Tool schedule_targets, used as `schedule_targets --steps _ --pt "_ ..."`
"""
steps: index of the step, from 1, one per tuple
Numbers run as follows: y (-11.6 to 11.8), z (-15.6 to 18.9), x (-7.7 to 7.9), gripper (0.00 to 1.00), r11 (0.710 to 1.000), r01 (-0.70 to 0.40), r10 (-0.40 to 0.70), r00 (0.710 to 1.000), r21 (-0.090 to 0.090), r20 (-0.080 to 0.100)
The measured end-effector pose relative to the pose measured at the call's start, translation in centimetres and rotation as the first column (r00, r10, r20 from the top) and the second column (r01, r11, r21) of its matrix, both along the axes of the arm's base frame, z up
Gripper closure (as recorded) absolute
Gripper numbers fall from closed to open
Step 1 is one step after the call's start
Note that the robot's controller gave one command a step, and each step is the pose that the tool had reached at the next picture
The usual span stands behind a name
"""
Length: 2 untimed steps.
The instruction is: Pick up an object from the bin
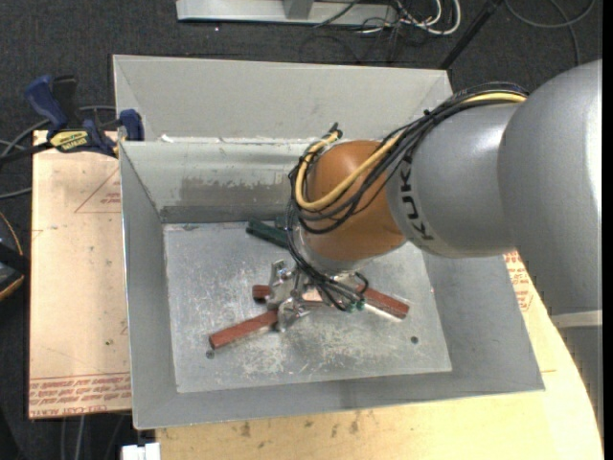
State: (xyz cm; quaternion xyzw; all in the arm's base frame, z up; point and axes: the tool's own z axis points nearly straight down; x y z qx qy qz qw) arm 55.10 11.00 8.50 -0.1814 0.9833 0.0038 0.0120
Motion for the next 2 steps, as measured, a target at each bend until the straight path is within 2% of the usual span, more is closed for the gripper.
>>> schedule_targets --steps 1,2 --pt "0.0 0.0 0.0 1.0 1.0 0.0 0.0 1.0 0.0 0.0" --pt "-1.4 12.7 -0.4 1.0 0.962 -0.273 0.272 0.962 -0.012 -0.014"
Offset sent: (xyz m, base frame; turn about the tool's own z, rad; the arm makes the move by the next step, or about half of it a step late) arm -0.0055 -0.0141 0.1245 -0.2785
